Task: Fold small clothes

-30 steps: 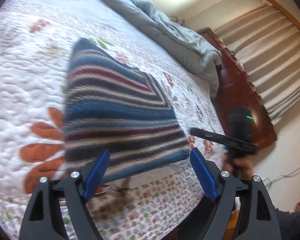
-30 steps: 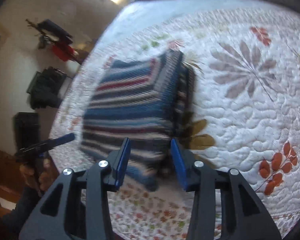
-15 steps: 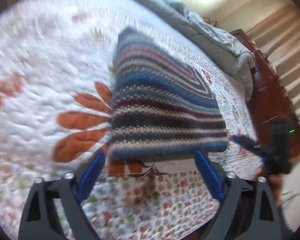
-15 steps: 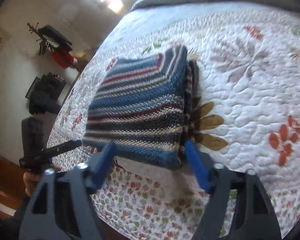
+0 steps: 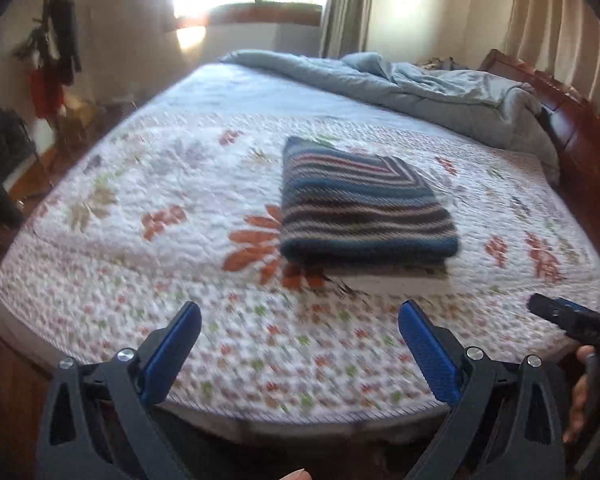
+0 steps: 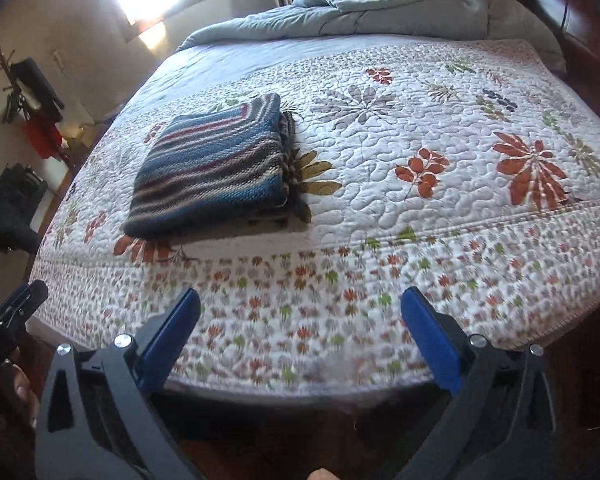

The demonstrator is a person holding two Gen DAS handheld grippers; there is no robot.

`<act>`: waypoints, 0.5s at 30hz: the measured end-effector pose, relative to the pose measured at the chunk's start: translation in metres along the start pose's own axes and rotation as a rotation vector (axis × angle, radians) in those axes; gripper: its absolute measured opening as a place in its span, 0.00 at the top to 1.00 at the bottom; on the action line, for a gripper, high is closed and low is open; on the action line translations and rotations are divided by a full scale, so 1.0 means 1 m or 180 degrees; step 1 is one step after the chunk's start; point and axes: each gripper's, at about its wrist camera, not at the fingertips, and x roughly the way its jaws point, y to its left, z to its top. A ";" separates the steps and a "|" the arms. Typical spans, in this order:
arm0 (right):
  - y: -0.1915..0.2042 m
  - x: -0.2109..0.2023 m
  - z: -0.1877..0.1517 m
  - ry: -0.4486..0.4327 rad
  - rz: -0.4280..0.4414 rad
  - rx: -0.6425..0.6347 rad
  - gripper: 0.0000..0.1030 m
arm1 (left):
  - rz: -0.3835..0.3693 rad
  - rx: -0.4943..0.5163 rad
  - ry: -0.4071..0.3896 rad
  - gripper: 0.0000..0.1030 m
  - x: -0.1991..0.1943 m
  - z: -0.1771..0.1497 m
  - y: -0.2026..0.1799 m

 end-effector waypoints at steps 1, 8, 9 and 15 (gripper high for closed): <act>0.003 -0.009 -0.004 -0.0052 -0.0029 -0.0032 0.03 | -0.0061 -0.0001 -0.0003 0.04 -0.008 -0.002 -0.002; 0.020 -0.085 -0.018 -0.0597 -0.0025 -0.0166 0.03 | -0.0173 0.0092 -0.0191 0.04 -0.064 -0.013 -0.026; 0.024 -0.096 -0.019 -0.0661 -0.0042 -0.0189 0.03 | -0.0106 0.0123 -0.0234 0.04 -0.072 -0.015 -0.031; 0.046 -0.135 -0.032 -0.0888 -0.0194 -0.0395 0.03 | -0.0039 0.0172 -0.0292 0.04 -0.101 -0.023 -0.048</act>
